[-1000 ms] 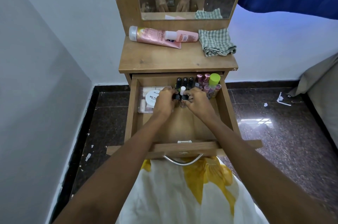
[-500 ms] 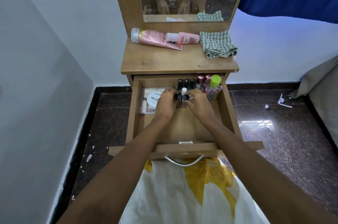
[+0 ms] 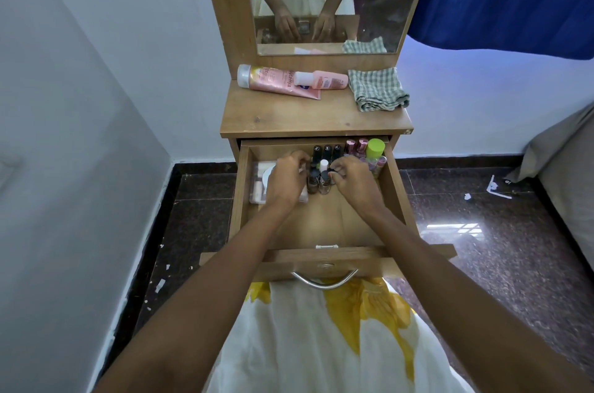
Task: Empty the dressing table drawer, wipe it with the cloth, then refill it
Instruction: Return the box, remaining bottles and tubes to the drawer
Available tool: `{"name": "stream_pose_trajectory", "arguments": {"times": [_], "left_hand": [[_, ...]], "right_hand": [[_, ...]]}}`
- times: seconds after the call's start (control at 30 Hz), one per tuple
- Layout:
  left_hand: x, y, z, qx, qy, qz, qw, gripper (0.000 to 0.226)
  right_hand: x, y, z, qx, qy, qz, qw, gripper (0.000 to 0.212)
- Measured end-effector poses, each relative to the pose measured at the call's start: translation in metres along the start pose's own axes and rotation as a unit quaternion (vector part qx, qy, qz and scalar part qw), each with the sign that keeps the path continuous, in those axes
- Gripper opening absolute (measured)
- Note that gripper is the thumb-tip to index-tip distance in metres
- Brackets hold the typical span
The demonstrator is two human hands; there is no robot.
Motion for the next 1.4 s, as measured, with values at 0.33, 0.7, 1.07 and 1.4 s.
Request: {"name": "stream_pose_trajectory", "arguments": {"times": [0.33, 0.7, 1.07, 1.4], "left_hand": [[-0.046, -0.019, 0.013, 0.037, -0.052, 0.013, 0.998, 0.025], [-0.081, 0.014, 0.097, 0.030, -0.063, 0.065, 0.995, 0.034], [-0.090, 0.055, 0.159, 0.110, -0.018, 0.139, 0.984, 0.052], [-0.093, 0.076, 0.185, 0.099, 0.016, 0.140, 0.985, 0.062]], "right_hand": [[-0.040, 0.032, 0.012, -0.032, -0.075, 0.027, 0.996, 0.017], [-0.049, 0.056, 0.097, -0.046, -0.041, 0.024, 0.998, 0.022], [-0.037, 0.053, 0.183, -0.068, 0.010, -0.084, 0.994, 0.048], [-0.031, 0.048, 0.203, -0.078, -0.010, -0.075, 0.994, 0.043]]}}
Point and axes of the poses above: each hand's wrist, its own z-axis towards the middle knuckle, its own x-axis out of the palm, y = z × x, the point moved 2 cm from there along z, towards the middle knuckle, and after that the axes turned 9 degrees about x, right-handed, at the moved point
